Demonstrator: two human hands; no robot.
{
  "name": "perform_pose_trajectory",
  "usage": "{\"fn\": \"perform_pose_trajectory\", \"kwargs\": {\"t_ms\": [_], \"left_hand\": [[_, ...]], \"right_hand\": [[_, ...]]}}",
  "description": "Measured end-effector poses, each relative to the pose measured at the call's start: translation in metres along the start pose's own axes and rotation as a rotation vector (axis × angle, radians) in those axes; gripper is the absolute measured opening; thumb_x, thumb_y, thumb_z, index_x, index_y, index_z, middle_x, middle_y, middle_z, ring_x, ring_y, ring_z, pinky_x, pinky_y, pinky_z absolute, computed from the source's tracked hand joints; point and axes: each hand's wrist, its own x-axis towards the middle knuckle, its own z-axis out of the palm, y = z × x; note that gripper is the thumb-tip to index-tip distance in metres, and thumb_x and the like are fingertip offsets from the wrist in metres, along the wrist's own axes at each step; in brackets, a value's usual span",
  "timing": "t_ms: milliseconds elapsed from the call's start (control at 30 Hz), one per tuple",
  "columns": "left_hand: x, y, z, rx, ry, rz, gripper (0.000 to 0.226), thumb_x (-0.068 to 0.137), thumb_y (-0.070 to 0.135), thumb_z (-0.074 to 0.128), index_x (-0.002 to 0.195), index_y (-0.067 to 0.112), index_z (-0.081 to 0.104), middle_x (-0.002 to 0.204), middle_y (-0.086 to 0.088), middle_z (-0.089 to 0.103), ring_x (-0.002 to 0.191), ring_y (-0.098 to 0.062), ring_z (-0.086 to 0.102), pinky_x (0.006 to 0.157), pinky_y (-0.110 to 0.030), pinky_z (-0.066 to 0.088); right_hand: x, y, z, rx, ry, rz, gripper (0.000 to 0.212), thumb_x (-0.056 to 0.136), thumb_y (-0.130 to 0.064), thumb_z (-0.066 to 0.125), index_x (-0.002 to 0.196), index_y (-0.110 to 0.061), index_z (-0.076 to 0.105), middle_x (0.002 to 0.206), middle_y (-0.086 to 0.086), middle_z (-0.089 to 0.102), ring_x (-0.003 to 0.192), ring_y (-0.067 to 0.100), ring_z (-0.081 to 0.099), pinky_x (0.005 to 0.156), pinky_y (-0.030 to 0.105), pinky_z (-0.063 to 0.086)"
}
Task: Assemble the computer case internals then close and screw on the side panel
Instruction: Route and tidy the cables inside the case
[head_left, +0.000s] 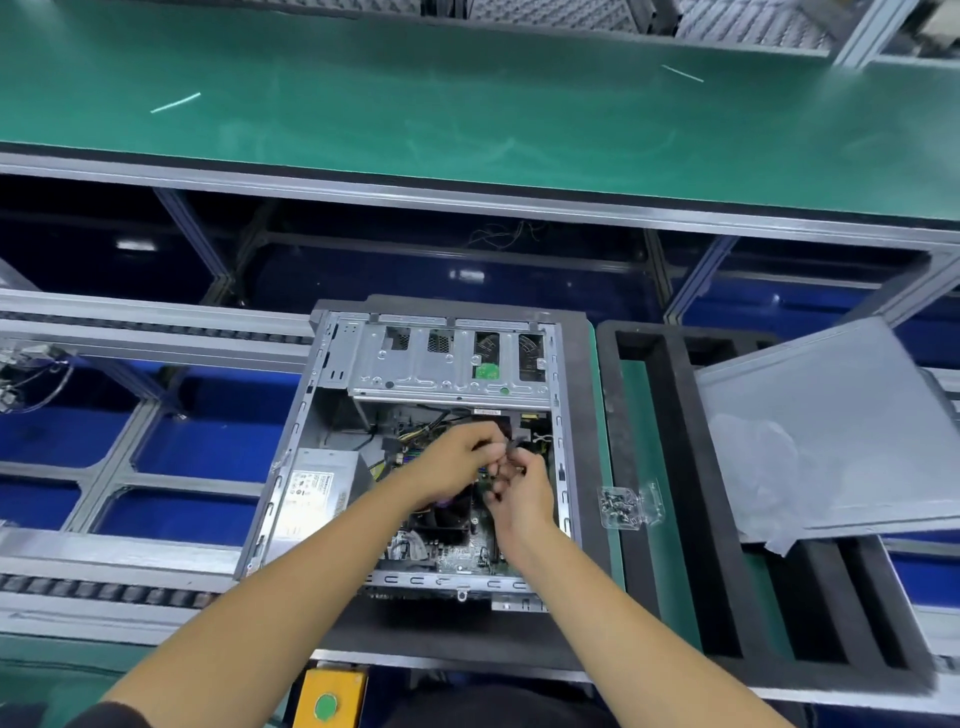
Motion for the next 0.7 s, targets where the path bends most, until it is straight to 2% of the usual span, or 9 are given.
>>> {"fn": "perform_pose_trajectory", "kwargs": {"t_ms": [67,100,167,233,300,367,433,533,700], "left_hand": [[0.004,-0.004,0.009,-0.073,-0.006,-0.053,0.036,0.105,0.012,0.05,0.075,0.029,0.061,0.071,0.002,0.063,0.064,-0.014,0.059,0.06,-0.022,0.046],[0.006,-0.006,0.013,-0.088,0.006,-0.062,0.034,0.105,0.011,0.05,0.076,0.026,0.061,0.07,0.001,0.064,0.064,-0.014,0.059,0.059,-0.022,0.046],[0.008,-0.008,0.019,-0.063,0.042,-0.055,0.03,0.105,0.011,0.051,0.078,0.022,0.06,0.066,0.008,0.064,0.056,-0.003,0.055,0.055,-0.016,0.042],[0.008,-0.007,0.021,0.0,0.068,-0.028,0.029,0.104,0.013,0.052,0.078,0.023,0.059,0.066,0.011,0.064,0.055,0.002,0.053,0.055,-0.012,0.04],[0.008,-0.009,0.019,0.047,0.072,-0.008,0.029,0.103,0.014,0.052,0.077,0.024,0.058,0.068,0.01,0.063,0.063,0.0,0.055,0.062,-0.013,0.041],[0.007,-0.008,0.016,0.044,0.058,0.014,0.027,0.103,0.01,0.051,0.078,0.02,0.056,0.069,0.009,0.061,0.063,-0.001,0.054,0.063,-0.012,0.041],[0.007,-0.009,0.013,0.036,0.05,0.036,0.027,0.102,0.007,0.051,0.078,0.019,0.055,0.069,0.008,0.059,0.064,-0.002,0.052,0.063,-0.014,0.04],[0.007,-0.011,0.016,0.051,0.081,0.054,0.03,0.102,0.011,0.052,0.077,0.026,0.053,0.071,0.009,0.06,0.068,-0.005,0.053,0.067,-0.022,0.041],[0.009,-0.012,0.025,0.087,0.176,0.049,0.029,0.103,0.02,0.051,0.078,0.035,0.053,0.071,0.012,0.062,0.072,-0.011,0.059,0.078,-0.041,0.052]], "right_hand": [[0.004,0.002,0.005,0.11,0.047,-0.032,0.03,0.098,-0.019,0.049,0.068,-0.019,0.054,0.058,-0.005,0.047,0.048,0.007,0.036,0.053,0.025,0.031],[0.006,0.001,0.006,0.118,0.081,-0.049,0.031,0.098,-0.02,0.051,0.067,-0.02,0.053,0.054,-0.007,0.048,0.046,0.007,0.037,0.052,0.024,0.031],[0.009,-0.001,0.008,0.117,0.142,-0.071,0.031,0.097,-0.022,0.053,0.067,-0.02,0.055,0.05,-0.008,0.049,0.045,0.006,0.041,0.052,0.024,0.034],[0.013,-0.003,0.011,0.091,0.19,-0.09,0.028,0.096,-0.024,0.054,0.068,-0.019,0.056,0.049,-0.008,0.05,0.045,0.007,0.043,0.05,0.023,0.035],[0.017,-0.005,0.015,0.023,0.224,-0.109,0.021,0.094,-0.025,0.053,0.075,-0.018,0.06,0.053,-0.006,0.054,0.049,0.011,0.044,0.05,0.025,0.036],[0.02,-0.007,0.019,-0.01,0.244,-0.11,0.016,0.093,-0.024,0.053,0.084,-0.016,0.063,0.062,0.001,0.056,0.054,0.016,0.044,0.051,0.029,0.035],[0.024,-0.006,0.02,-0.025,0.278,-0.129,0.017,0.093,-0.023,0.052,0.084,-0.018,0.065,0.066,0.004,0.057,0.055,0.017,0.045,0.051,0.03,0.035],[0.026,-0.006,0.023,0.027,0.317,-0.157,0.019,0.092,-0.023,0.054,0.078,-0.022,0.067,0.063,0.0,0.059,0.054,0.016,0.047,0.05,0.029,0.037],[0.033,-0.002,0.024,0.229,0.308,-0.139,0.012,0.087,-0.022,0.069,0.075,-0.019,0.067,0.056,-0.008,0.059,0.051,0.009,0.048,0.048,0.022,0.038]]}}
